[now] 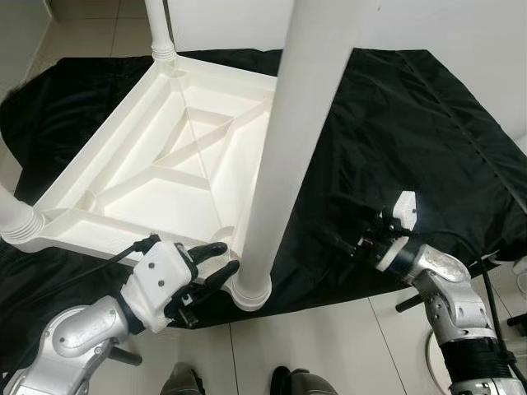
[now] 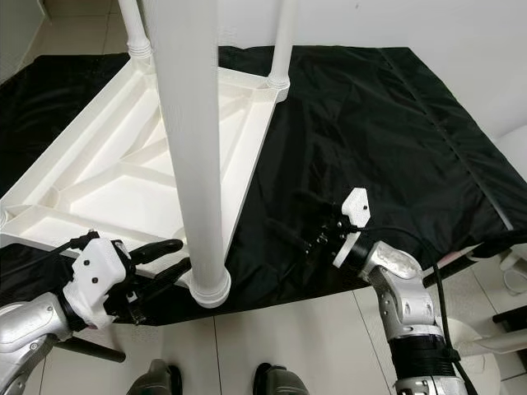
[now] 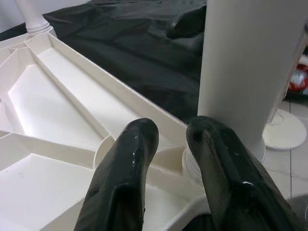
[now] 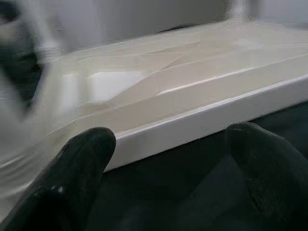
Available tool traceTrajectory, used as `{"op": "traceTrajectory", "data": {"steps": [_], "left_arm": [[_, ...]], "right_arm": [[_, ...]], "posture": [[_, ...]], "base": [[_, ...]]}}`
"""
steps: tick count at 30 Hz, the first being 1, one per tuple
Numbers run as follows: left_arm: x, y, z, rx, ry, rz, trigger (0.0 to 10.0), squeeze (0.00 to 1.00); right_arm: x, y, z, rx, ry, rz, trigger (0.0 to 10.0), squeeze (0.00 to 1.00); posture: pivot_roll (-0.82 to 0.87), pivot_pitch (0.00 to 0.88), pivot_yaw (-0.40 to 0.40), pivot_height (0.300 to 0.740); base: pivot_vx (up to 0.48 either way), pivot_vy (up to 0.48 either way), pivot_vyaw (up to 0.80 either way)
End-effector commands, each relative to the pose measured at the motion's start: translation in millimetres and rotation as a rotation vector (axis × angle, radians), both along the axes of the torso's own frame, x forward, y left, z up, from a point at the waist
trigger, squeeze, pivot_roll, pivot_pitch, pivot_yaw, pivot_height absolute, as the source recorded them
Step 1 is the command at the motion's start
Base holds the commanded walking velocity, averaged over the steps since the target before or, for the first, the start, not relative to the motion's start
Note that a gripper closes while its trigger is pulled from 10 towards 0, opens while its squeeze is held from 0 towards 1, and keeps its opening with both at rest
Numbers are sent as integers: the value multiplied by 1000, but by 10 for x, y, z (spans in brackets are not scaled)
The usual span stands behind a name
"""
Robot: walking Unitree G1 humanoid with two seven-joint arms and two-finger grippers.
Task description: Building children table
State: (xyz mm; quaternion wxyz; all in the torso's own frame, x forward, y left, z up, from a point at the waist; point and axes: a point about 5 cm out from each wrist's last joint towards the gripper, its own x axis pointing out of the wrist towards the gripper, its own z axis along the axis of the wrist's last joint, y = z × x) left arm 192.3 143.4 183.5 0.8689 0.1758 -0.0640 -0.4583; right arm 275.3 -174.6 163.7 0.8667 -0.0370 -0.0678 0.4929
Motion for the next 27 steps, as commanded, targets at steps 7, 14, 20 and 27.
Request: {"op": "traceTrajectory", "data": {"steps": [7,14,20,27], "left_arm": [[-98,82,-145,204,65,-229,10000,0],[-51,167,-276,337,44,-219,10000,0],[33,176,-400,428,3,-211,10000,0],[316,185,-455,471,-85,-87,10000,0]], "right_arm": [[-274,21,46,-128,62,279,10000,0],[-292,77,137,-153,44,338,10000,0],[-334,139,201,-156,23,372,10000,0],[-354,155,229,-173,19,384,10000,0]], "posture": [[32,183,-29,740],[28,182,-30,740],[13,183,-24,740],[2,184,-16,740]], "base": [[0,0,0],[0,0,0],[0,0,0],[0,0,0]]}}
